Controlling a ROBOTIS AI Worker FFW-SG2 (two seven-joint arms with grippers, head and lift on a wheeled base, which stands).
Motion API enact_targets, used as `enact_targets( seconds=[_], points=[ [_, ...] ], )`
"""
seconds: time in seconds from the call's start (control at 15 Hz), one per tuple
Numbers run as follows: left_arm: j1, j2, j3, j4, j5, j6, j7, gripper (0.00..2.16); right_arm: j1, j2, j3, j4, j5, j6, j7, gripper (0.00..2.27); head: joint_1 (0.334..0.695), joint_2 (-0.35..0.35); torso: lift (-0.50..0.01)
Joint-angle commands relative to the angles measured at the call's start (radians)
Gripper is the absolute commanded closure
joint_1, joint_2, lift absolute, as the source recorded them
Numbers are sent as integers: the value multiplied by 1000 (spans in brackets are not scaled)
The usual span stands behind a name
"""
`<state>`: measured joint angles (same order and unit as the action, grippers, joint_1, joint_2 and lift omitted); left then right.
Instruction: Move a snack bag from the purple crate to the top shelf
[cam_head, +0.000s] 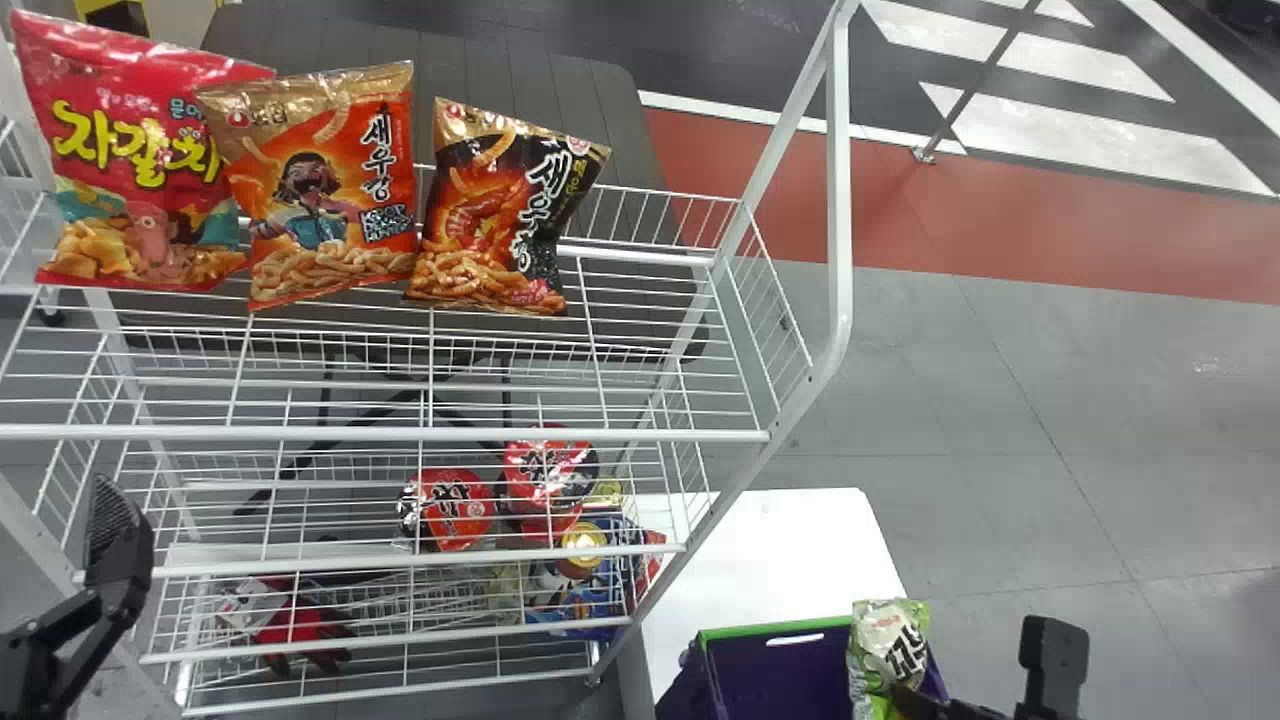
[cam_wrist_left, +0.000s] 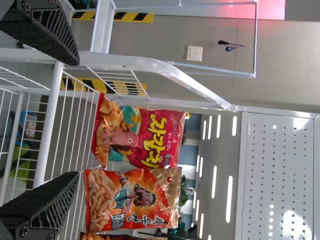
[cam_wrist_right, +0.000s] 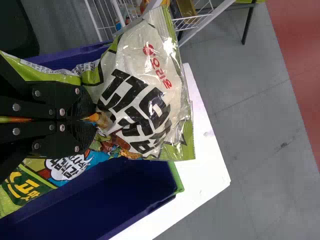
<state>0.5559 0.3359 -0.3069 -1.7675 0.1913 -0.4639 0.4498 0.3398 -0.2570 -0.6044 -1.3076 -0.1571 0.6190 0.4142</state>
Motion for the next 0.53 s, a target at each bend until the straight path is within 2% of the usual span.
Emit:
enact_targets(
  seconds=[0.0,0.13,0.47],
  points=[
    [-4,-1,0,3,0,0,0,-2,7,10,8,-21,1,-9,0,1976,695,-350,0],
    [-7,-3,0,8,0,3,0,-2,42,36,8,-110,-4,37,1,1976,695,-350,0],
    [-10,-6,0,11,2,12,0,-2,153,143,46,-472,-13,264,1,1980,695,-350,0]
  ],
)
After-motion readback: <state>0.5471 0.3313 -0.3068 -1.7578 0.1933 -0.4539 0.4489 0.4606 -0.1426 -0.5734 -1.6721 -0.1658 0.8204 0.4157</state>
